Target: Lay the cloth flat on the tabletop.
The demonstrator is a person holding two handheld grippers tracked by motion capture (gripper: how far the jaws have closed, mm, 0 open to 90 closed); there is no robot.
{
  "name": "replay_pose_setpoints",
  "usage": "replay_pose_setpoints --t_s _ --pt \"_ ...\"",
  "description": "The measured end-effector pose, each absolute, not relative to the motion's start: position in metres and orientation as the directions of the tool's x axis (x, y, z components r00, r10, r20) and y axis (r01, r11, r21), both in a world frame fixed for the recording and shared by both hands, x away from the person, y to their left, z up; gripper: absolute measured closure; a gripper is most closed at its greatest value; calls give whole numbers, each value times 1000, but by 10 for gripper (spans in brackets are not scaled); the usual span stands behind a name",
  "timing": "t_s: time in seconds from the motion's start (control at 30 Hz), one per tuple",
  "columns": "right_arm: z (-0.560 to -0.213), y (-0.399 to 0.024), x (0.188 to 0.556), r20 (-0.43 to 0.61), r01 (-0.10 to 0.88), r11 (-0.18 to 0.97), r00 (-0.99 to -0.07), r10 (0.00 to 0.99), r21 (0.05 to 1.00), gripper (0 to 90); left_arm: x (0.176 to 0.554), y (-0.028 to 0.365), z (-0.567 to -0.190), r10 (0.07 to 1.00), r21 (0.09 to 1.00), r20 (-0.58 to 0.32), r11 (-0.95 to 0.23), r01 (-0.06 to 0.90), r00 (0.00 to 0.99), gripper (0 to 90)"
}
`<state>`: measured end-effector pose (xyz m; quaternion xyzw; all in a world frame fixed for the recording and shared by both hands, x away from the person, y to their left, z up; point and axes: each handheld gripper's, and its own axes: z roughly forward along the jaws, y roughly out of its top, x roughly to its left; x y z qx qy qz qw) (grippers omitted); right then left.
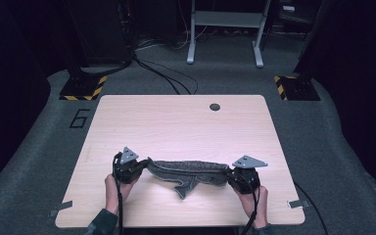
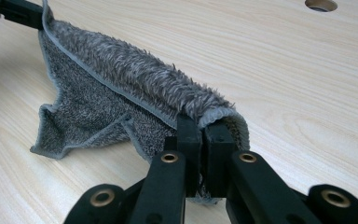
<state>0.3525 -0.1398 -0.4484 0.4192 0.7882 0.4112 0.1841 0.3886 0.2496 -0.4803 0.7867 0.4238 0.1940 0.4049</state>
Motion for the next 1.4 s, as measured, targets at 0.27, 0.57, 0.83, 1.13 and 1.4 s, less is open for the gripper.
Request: replay_pose_setpoints --t_s 0.27,0.57,0.83,1.13,1.4 --pt "-459 -143 365 81 539 304 -576 813 785 875 393 252 -489 826 791 -71 -295 536 560 892" --pt "-449 -138 441 45 574 346 -558 829 742 880 446 249 -468 832 792 0 -338 508 555 896" --pt "-364 -134 515 -27 497 309 -497 868 810 881 503 249 -363 858 871 164 -357 337 486 897" --pt "-339 -137 461 -49 398 326 -568 821 858 878 444 250 -369 816 897 261 -403 184 516 896" --pt "-448 -138 395 156 574 331 -638 754 749 873 387 258 -471 773 846 124 -410 341 623 894"
